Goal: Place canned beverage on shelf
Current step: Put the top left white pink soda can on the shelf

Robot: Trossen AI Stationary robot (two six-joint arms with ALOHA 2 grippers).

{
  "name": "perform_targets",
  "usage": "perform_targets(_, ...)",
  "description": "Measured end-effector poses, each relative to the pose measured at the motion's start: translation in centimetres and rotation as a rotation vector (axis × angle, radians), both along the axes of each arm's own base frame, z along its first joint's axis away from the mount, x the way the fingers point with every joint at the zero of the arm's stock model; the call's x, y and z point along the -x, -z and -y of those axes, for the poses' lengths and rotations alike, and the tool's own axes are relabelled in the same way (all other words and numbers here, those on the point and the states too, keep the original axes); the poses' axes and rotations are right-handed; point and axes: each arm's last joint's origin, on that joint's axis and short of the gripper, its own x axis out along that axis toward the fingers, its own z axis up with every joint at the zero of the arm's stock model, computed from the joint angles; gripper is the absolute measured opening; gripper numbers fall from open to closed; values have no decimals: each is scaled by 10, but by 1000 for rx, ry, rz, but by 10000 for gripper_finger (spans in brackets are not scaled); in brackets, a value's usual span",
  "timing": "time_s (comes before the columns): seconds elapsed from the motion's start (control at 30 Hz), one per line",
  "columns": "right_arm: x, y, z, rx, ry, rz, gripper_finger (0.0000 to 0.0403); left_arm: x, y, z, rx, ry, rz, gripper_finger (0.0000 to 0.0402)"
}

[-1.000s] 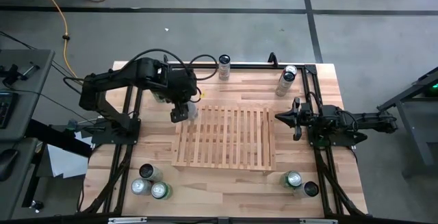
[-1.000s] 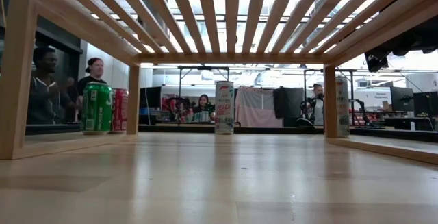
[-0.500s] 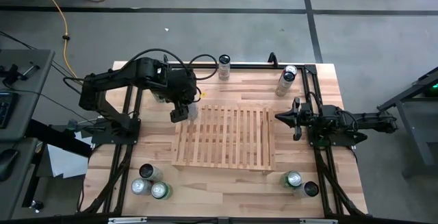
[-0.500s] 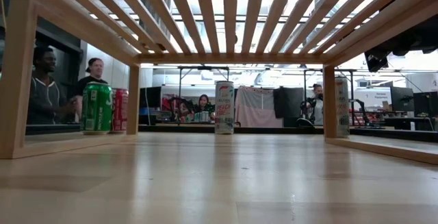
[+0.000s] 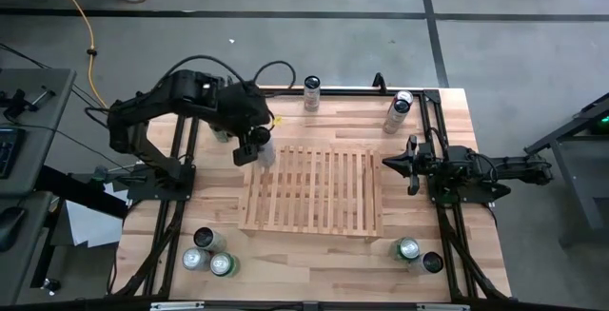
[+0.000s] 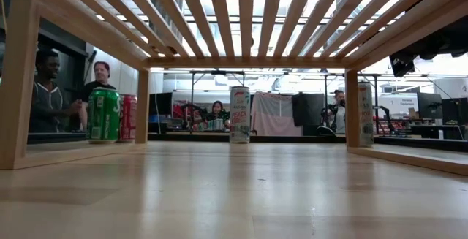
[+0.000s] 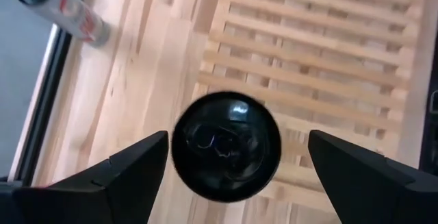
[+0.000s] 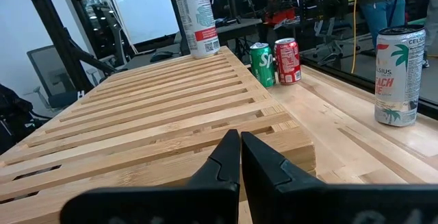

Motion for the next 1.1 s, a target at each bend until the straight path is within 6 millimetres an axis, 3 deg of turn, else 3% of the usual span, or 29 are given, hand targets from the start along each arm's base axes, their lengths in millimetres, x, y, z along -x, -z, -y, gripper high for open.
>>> perform_targets(0.3, 0, 0, 0, 0, 0, -1, 0, 12, -26, -4, -25, -20, 111, 343)
perform_targets(0.4, 0, 0, 0, 0, 0, 0, 0, 25, -36, -9, -52, -55, 165, 343)
perform_targets(0.63, 0, 0, 0, 0, 0, 0, 0, 64, -59, -18, -103, -176, 525, 343)
perform_targets(0.77, 0, 0, 0, 0, 0, 0, 0, 81, -50, -16, -82, -147, 732, 343)
perform_targets(0.97, 0, -1, 1, 5, 41, 8, 0, 91, -16, -13, -31, -115, 893, 343)
perform_targets(1.1, 0, -8, 2, -251, 50, 123, 0, 101, -1, -11, -36, -112, 900, 343)
